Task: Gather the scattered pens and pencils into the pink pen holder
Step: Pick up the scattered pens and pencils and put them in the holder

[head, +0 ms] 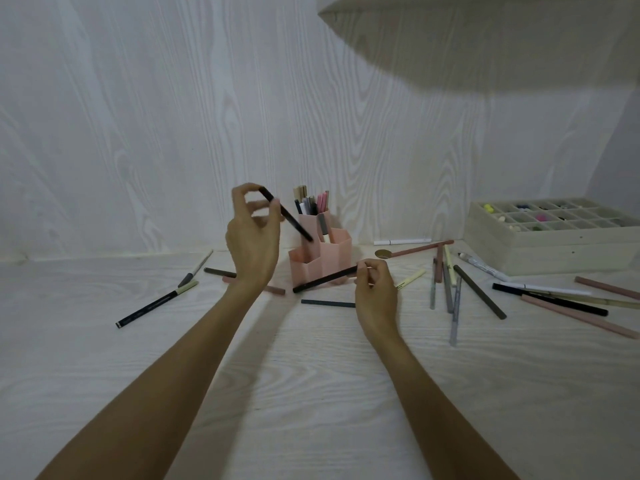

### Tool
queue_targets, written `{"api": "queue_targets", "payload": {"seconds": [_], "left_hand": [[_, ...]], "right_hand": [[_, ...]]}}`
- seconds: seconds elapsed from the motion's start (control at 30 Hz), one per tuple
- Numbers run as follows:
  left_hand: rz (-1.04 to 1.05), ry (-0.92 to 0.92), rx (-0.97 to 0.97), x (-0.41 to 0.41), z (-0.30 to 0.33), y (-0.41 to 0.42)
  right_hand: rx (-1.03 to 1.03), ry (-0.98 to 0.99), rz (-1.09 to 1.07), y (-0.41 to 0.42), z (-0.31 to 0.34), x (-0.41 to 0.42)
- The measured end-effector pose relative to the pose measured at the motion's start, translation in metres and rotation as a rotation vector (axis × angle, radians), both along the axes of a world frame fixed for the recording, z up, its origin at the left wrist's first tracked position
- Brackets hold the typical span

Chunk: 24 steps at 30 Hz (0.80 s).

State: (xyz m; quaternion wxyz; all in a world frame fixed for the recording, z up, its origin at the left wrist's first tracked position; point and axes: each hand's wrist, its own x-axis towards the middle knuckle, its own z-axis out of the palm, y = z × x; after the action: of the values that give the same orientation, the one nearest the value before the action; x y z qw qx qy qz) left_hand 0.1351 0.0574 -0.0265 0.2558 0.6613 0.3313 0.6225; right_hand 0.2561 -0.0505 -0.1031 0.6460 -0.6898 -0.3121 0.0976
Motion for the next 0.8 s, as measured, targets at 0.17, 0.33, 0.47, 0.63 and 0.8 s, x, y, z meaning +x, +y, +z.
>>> {"api": "queue_targets", "payload": {"seconds": [0.17,0.33,0.47,0.63,0.8], "left_hand": [[0.034,0.03,0.131,0.019,0.023,-0.017],[0.048,0.534,0.206,0.036,0.008,-0.006],[0.037,0.7,0.312,0.039,-0.003,0.001],[0.069,0.783,0.407,0.035,-0.002,0.006],[0.03,0.554,0.293,-0.007,-0.007,0.0]], "right_hand": [[-0.007,-0.023,-0.011,0.002,0.0,0.0],[0.005,-0.01,-0.01,0.0,-0.002,0.001],[0.0,-0.001,-0.005,0.002,-0.002,0.001],[0.039,0.041,0.014,0.001,0.001,0.0],[0.106,0.136,-0.002,-0.002,0.002,0.003]]}}
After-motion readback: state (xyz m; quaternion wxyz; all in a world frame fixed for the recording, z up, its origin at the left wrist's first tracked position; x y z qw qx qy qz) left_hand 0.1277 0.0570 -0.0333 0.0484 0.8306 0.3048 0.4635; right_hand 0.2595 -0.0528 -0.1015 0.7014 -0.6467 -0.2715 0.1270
